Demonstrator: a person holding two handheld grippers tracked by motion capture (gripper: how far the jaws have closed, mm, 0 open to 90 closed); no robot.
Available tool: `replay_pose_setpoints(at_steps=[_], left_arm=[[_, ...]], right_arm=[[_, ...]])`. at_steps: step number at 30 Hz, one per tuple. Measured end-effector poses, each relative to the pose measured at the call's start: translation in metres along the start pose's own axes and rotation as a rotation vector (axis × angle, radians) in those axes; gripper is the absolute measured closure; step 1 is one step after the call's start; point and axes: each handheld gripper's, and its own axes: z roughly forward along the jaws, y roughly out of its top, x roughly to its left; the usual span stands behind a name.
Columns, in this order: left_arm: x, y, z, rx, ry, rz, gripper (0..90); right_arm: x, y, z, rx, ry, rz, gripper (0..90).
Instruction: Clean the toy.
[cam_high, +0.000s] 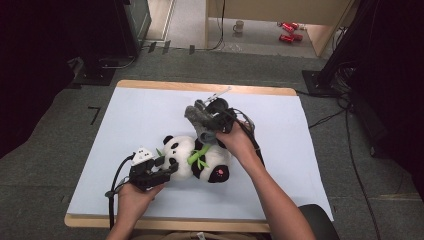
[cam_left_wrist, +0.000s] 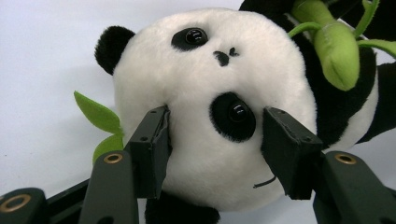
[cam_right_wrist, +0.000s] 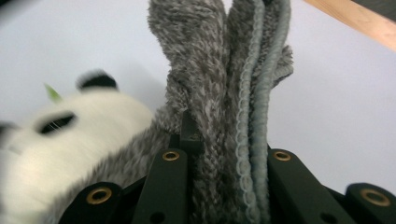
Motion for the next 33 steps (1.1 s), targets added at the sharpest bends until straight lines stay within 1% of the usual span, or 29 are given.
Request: replay_pose_setpoints(at_steps=[1,2,3,4,7,8,10,11,12,13,14,15,16,17,18,20,21,23,24,26,27,29,31,32,33], left_arm=[[0.0,0.0,0.0,0.001,0.002,0.003,44.0],[-0.001,0.0,0.0,0.004,0.005,0.006,44.0],[-0.002,0.0,0.0,0.005,0.01,0.01,43.9],[-0.002,0.0,0.0,0.006,0.011,0.011,43.8],[-0.002,0.001,-0.001,0.007,0.013,0.01,43.7],[-0.003,0.001,0.0,0.006,0.016,0.012,43.6],[-0.003,0.0,-0.001,0.004,0.016,0.014,43.5],[-0.003,0.0,-0.001,0.003,0.013,0.017,43.5],[-0.002,0.0,-0.001,0.0,0.012,0.018,43.2],[-0.002,-0.001,-0.001,-0.007,0.011,0.016,43.0],[-0.002,-0.001,-0.001,-0.007,0.012,0.015,42.8],[-0.003,-0.001,-0.001,-0.006,0.013,0.015,42.8],[-0.003,-0.001,-0.001,-0.003,0.016,0.018,42.7],[-0.004,-0.001,-0.001,-0.006,0.019,0.018,42.7],[-0.004,-0.001,-0.002,-0.002,0.02,0.022,42.7],[-0.004,-0.001,-0.001,0.004,0.021,0.023,42.4],[-0.004,-0.002,-0.001,0.008,0.022,0.027,42.1],[-0.003,-0.001,0.0,0.0,0.018,0.016,42.4],[-0.003,0.0,0.0,-0.001,0.019,0.013,42.6],[-0.003,0.001,0.001,0.003,0.018,-0.005,43.0],[-0.003,0.002,0.0,0.005,0.017,-0.005,43.1],[-0.002,0.002,-0.001,0.005,0.013,0.005,43.1],[-0.002,0.002,-0.002,0.002,0.013,0.011,42.7],[-0.003,0.001,-0.003,-0.005,0.011,0.022,41.3],[-0.002,0.0,-0.002,-0.013,0.016,0.044,39.6]], right_arm=[[-0.004,-0.002,-0.003,-0.038,0.04,0.053,78.2],[-0.005,-0.005,-0.003,-0.073,0.083,0.073,78.1],[-0.003,-0.006,-0.002,-0.062,0.096,0.065,78.1],[0.0,-0.005,-0.002,-0.062,0.098,0.057,78.1],[0.005,0.001,-0.006,-0.106,0.171,0.073,78.1],[0.01,0.005,-0.008,-0.112,0.19,0.058,78.0],[0.019,0.009,-0.008,-0.119,0.21,0.022,77.7],[0.026,0.011,-0.008,-0.119,0.221,-0.006,77.5],[0.036,0.011,-0.005,-0.122,0.228,-0.047,77.5],[0.042,0.011,-0.004,-0.114,0.229,-0.064,77.5],[0.052,0.011,0.001,-0.106,0.247,-0.091,77.6],[0.056,0.011,0.003,-0.102,0.261,-0.089,77.5],[0.061,0.011,0.008,-0.091,0.287,-0.091,77.6],[0.066,0.01,0.013,-0.068,0.312,-0.091,77.6],[0.071,0.009,0.019,-0.042,0.321,-0.102,77.6],[0.076,0.005,0.03,0.001,0.308,-0.119,77.6],[0.077,0.002,0.035,0.016,0.301,-0.123,77.6],[0.072,-0.001,0.038,0.011,0.297,-0.124,77.5],[0.07,-0.001,0.037,0.01,0.272,-0.138,77.4],[0.065,-0.002,0.037,-0.005,0.229,-0.147,77.5],[0.061,-0.003,0.037,-0.002,0.222,-0.133,77.5],[0.052,-0.005,0.038,-0.002,0.241,-0.1,77.6],[0.049,-0.005,0.035,0.0,0.215,-0.105,77.7],[0.048,-0.005,0.033,-0.002,0.196,-0.108,77.7],[0.046,-0.006,0.033,-0.003,0.182,-0.113,77.7]])
